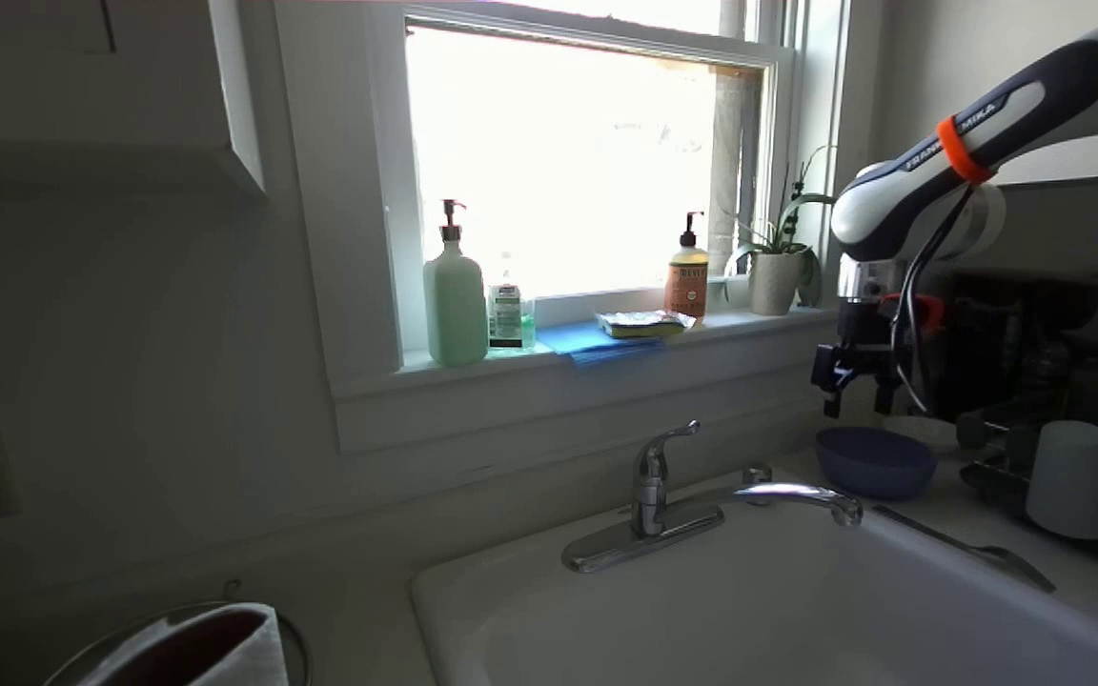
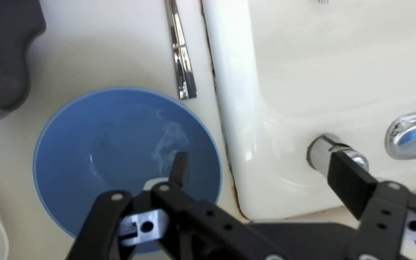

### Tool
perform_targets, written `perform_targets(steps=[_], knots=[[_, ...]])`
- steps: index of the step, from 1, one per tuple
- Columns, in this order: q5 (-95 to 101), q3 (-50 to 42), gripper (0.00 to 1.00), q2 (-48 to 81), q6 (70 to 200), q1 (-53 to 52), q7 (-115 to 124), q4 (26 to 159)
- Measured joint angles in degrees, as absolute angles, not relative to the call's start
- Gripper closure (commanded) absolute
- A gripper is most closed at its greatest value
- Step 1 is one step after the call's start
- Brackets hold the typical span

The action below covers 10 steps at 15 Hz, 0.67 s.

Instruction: Pour the contents of the blue bowl into the grey cup in the sink

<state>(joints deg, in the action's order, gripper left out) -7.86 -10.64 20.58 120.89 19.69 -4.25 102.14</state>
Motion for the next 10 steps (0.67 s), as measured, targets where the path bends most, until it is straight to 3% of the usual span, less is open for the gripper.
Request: perform_targets(steps=[10], knots=[[-5.4,-11.8,0.00,0.2,110.2,17.1,9.0,114.8]])
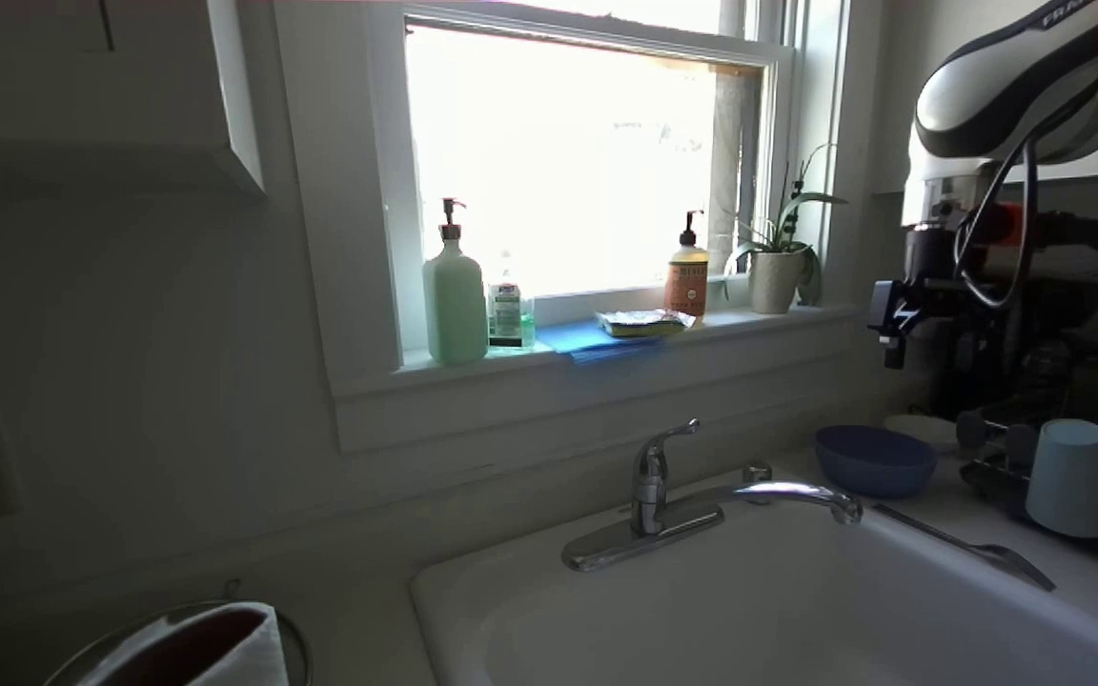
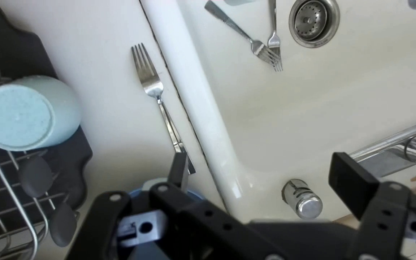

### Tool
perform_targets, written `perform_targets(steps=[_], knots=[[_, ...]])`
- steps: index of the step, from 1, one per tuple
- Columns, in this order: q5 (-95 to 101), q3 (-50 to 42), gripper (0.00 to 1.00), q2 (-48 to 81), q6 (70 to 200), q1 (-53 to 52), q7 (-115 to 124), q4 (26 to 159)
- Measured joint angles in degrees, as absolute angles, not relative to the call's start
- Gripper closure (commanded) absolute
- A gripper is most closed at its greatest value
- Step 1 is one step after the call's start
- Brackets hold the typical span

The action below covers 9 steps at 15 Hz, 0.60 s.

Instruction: Pour the contents of the blue bowl into the grey cup in the sink

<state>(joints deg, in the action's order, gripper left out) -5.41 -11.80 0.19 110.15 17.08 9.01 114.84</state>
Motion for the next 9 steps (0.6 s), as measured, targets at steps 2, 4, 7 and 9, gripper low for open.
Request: perform_targets(steps=[2,4,7,9], knots=[[-4.4,-11.8,0.00,-3.1,109.0,16.4,12.5,115.7],[-4.2,-11.7,0.00,-6.0,106.6,15.9,15.5,115.6],[-4.2,-11.5,0.00,-9.2,102.1,15.5,18.7,114.6],[-4.2,-11.4,0.00,-10.3,100.6,15.5,19.3,114.0]])
